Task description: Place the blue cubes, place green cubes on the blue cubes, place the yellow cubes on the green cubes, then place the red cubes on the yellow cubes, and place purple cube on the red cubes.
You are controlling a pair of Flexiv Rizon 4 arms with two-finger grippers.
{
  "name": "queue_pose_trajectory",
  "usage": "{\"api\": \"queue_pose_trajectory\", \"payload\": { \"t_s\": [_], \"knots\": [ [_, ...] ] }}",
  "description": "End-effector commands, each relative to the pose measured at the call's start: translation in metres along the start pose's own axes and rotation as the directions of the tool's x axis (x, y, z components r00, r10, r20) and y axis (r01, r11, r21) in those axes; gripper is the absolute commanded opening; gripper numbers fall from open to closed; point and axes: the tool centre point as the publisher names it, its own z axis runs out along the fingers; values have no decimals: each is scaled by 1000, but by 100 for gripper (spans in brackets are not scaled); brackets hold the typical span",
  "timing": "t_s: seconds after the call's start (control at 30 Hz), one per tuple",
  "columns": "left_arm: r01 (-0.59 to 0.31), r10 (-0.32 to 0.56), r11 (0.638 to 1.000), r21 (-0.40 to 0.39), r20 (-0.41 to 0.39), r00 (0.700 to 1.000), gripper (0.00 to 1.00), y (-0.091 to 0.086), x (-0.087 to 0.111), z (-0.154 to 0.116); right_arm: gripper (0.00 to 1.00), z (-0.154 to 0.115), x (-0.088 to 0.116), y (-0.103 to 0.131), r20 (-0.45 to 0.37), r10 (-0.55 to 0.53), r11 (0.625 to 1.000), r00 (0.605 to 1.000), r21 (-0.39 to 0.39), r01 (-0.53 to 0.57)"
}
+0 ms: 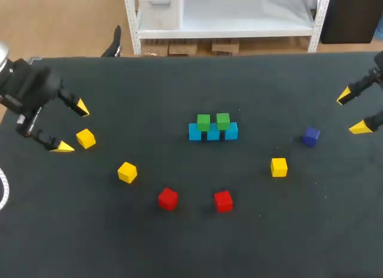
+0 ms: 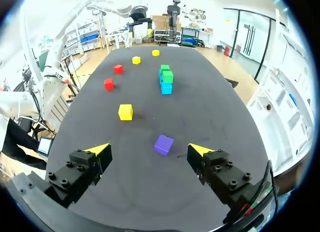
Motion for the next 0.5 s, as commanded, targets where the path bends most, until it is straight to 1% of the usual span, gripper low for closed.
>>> {"api": "queue_pose_trajectory", "payload": {
  "t_s": [0.03,0.2,0.37,0.43,0.5],
  "knots": [
    [-1,2,1000,22,-30,1000,100,4,-1,-6,100,1,1,-1,3,-1,1000,1000,-1,1],
    [-24,28,998,57,-65,998,100,3,3,-6,100,1,1,-1,3,-1,1000,1000,-1,1],
    [-113,119,989,92,-57,991,100,-2,-10,3,100,1,1,-1,3,-1,1000,1000,-1,1],
    [-141,150,983,119,-64,987,100,-6,-15,12,100,1,1,-1,3,-1,1000,1000,-1,1],
    [-159,167,978,135,-51,985,100,-11,-20,21,100,1,1,-1,3,-1,1000,1000,-1,1]
  ]
}}
